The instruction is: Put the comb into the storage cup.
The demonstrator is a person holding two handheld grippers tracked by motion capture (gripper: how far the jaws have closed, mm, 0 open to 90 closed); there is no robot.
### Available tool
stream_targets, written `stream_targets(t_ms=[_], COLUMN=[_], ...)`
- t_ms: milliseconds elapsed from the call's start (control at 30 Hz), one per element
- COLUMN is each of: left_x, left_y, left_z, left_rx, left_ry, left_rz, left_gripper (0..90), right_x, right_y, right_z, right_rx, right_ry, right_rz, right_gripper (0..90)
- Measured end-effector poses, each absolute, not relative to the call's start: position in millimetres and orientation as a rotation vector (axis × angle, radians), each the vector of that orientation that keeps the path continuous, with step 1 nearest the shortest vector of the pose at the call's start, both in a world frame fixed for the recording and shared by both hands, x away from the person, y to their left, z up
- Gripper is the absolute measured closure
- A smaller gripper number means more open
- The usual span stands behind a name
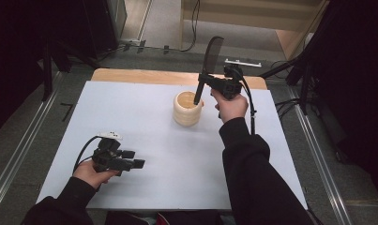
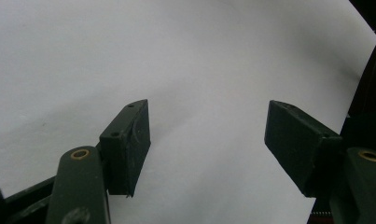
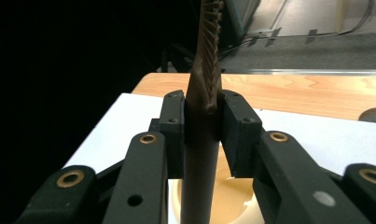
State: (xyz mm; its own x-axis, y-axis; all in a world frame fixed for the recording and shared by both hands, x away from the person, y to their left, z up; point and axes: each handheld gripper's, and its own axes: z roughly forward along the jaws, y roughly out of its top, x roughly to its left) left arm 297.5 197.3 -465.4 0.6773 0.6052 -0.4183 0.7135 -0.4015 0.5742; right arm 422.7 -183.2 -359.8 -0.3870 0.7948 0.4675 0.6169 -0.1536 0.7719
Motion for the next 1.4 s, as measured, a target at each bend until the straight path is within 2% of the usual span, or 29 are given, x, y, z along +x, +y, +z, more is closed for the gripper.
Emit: stream_targets(t_ms=[633, 1400], left_x=[298.4, 299.1], left_y=[197.7, 198.6], left_z=[-467.5, -467.7], left_rx=[2.138, 2.137], left_ry=[1.014, 1.014], left_rz=[-0.193, -0.197], left_gripper=[31.6, 31.6], right_x=[444.5, 444.8], right_y=[-162.5, -149.3], right_z=[-375.2, -406.6], right_rx=[1.586, 1.554], right_ry=[1.871, 1.896], right_rz=[1.458, 1.439], right_gripper=[70.2, 70.1])
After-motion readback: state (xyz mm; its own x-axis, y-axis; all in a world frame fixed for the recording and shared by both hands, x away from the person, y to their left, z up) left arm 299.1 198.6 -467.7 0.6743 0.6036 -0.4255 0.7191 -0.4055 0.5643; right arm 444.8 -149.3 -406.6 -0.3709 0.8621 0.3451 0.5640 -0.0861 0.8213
